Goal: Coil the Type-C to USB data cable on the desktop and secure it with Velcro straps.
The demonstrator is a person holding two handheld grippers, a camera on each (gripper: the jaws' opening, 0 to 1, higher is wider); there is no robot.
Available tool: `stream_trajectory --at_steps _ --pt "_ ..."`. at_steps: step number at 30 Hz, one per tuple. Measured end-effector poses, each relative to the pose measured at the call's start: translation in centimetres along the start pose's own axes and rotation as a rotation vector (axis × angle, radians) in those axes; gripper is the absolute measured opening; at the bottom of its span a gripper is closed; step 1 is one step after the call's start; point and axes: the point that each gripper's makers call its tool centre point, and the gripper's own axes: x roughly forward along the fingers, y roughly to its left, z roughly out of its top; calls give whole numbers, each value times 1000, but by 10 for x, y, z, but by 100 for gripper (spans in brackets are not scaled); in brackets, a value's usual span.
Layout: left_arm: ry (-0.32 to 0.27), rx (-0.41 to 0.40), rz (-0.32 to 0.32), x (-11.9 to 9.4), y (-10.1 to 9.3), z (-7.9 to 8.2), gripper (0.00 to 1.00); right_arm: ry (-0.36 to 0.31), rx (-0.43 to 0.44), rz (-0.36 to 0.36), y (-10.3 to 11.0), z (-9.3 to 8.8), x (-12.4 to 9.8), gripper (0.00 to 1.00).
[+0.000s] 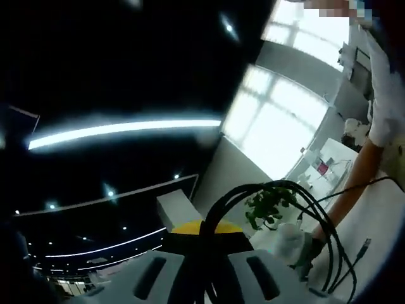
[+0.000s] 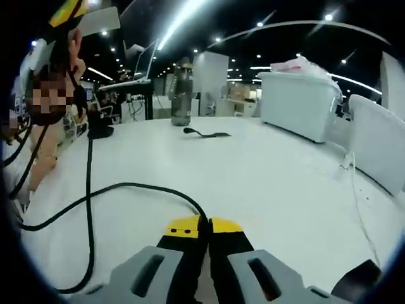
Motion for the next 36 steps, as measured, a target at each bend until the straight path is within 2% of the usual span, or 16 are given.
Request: stream_trajectory --at_steps 2,4,5,8,11,15,18,20,23,31,33,36 --pt "-2 6 -2 1 0 0 4 11 -44 -11 1 0 -3 2" --pt "12 -9 -2 2 0 -7 4 -7 -88 -61 -3 2 -8 2" --pt "23 -19 -1 2 1 -11 4 -51 -103 -110 -8 10 -15 2" --pt "58 -31 7 3 1 -23 4 -126 -210 -250 -30 37 -38 1" --pt "104 -51 14 5 1 -39 4 -235 -296 -374 -40 69 -71 1" --pt "156 -112 28 5 0 -60 4 -387 -407 -518 -33 104 -120 1" --pt "168 -155 27 5 -1 -70 4 -472 -435 -572 -27 124 -146 1" --pt "183 -147 25 6 -3 -76 4 -515 -460 -585 -19 134 -155 1" --pt "194 -93 16 6 -5 -82 4 -545 -547 -629 -7 145 -165 1" --pt "204 17 13 8 -12 -90 5 -599 -641 -628 22 155 -168 1" --pt "200 23 21 8 -10 -90 5 -610 -653 -631 26 157 -170 1" --pt "180 -11 41 7 -7 -88 8 -622 -653 -625 28 158 -171 1"
